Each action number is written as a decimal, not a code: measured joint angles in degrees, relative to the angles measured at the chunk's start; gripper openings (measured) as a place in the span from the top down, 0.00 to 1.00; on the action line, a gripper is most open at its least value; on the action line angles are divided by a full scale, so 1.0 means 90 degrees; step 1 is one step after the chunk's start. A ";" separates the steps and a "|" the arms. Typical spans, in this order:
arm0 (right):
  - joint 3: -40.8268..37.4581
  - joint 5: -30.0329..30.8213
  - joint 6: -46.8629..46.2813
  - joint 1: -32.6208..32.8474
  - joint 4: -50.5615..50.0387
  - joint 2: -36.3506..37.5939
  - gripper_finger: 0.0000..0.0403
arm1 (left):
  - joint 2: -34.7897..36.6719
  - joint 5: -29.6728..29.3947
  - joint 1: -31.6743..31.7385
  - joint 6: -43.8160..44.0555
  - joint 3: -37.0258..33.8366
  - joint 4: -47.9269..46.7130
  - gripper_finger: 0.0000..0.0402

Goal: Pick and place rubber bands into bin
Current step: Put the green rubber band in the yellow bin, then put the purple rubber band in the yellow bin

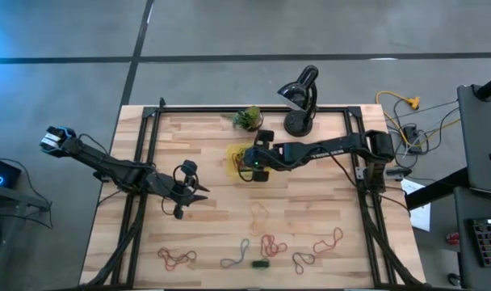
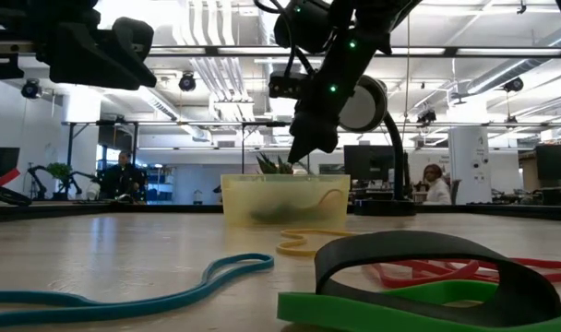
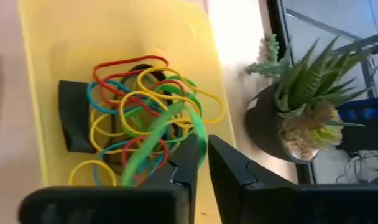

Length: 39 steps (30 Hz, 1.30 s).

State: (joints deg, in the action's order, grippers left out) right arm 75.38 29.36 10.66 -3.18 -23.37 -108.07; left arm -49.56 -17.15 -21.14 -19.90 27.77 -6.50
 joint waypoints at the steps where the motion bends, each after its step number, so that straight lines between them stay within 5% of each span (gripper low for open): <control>1: -0.0005 -0.0011 -0.0006 0.0000 -0.0003 0.0000 0.90 | 0.0000 -0.0001 0.0002 0.0000 0.0000 0.0001 0.77; 14: -0.0006 0.0044 0.0049 0.0046 -0.0087 0.0034 0.72 | 0.0000 0.0073 0.0002 0.0250 -0.0010 -0.0136 0.77; 28: -0.0011 -0.0007 -0.0338 0.1564 -0.0572 0.1231 0.78 | -0.0072 0.2365 -0.0037 0.1664 -0.0017 -0.0722 0.77; 39: -0.0020 0.0009 -0.0169 0.2836 -0.0570 0.1469 0.83 | -0.1204 0.2966 -0.0883 0.2776 -0.0002 -0.0717 0.77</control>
State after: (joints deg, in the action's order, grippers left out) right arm 75.20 29.44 9.14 22.34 -28.49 -94.85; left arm -60.39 9.55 -29.09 5.08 27.75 -12.96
